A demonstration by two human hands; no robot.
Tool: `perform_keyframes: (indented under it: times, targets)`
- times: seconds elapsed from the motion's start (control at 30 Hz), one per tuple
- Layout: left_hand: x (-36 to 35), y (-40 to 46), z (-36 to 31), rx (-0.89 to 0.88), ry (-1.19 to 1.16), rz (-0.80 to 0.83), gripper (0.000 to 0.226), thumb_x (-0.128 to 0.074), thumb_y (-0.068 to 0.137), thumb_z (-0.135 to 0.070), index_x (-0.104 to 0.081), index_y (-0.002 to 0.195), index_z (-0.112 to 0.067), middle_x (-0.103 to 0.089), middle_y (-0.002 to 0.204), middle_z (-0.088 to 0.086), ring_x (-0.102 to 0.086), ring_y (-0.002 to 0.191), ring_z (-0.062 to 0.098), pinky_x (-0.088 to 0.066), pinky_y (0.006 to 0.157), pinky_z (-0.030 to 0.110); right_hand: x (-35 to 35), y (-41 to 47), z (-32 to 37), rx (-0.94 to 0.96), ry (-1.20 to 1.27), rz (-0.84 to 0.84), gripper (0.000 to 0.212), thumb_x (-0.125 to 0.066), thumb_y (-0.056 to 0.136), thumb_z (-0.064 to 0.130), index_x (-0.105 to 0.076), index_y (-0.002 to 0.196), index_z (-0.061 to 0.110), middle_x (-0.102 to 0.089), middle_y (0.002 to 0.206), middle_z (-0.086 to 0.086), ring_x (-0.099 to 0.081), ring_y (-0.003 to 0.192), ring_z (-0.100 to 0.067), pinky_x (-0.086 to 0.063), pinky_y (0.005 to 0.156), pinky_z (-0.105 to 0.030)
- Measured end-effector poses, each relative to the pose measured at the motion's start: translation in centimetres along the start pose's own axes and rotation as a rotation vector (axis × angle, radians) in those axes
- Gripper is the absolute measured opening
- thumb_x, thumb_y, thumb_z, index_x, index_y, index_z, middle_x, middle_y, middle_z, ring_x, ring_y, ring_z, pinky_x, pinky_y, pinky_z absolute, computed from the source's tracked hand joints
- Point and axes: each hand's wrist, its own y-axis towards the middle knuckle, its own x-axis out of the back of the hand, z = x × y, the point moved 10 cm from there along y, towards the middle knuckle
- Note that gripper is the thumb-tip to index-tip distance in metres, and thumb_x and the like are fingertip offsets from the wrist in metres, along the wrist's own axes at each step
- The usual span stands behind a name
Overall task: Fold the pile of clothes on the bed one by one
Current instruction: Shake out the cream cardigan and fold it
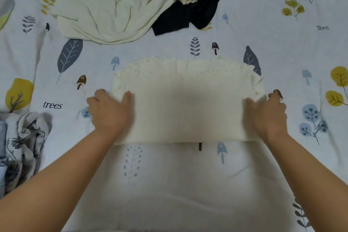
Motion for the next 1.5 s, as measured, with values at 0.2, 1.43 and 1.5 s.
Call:
perform_keyframes:
  times: [0.2, 1.43, 1.5]
  targets:
    - [-2.4, -0.4, -0.5, -0.056, -0.156, 0.207, 0.07, -0.061, 0.088, -0.027, -0.021, 0.142, -0.008, -0.044, 0.137, 0.019, -0.043, 0.123, 0.039, -0.033, 0.101, 0.042, -2.0, -0.1, -2.6, -0.26, 0.29, 0.192, 0.072, -0.074, 0.077, 0.033, -0.041, 0.126, -0.007, -0.052, 0.123, -0.021, -0.052, 0.111, -0.037, -0.044, 0.087, -0.042]
    - [0.6, -7.9, -1.7, 0.026, -1.002, 0.918, 0.053, -0.056, 0.074, -0.065, -0.066, 0.103, -0.022, -0.072, 0.091, -0.002, -0.069, 0.077, 0.011, -0.056, 0.065, 0.027, -5.8, -25.0, 18.0, 0.714, -0.081, 0.193, 0.036, -0.052, 0.088, 0.023, -0.041, 0.122, 0.024, -0.045, 0.106, 0.002, -0.054, 0.093, -0.021, -0.031, 0.068, -0.023]
    - [0.8, -6.7, -0.4, -0.036, -0.817, 0.834, 0.047, -0.071, 0.069, -0.045, -0.061, 0.109, -0.023, -0.071, 0.102, 0.002, -0.069, 0.09, 0.018, -0.057, 0.078, 0.035, -8.4, -26.6, 18.4, 0.757, -0.046, 0.333, 0.046, -0.051, 0.089, 0.023, -0.036, 0.133, 0.022, -0.044, 0.115, 0.001, -0.051, 0.101, -0.019, -0.037, 0.079, -0.024]
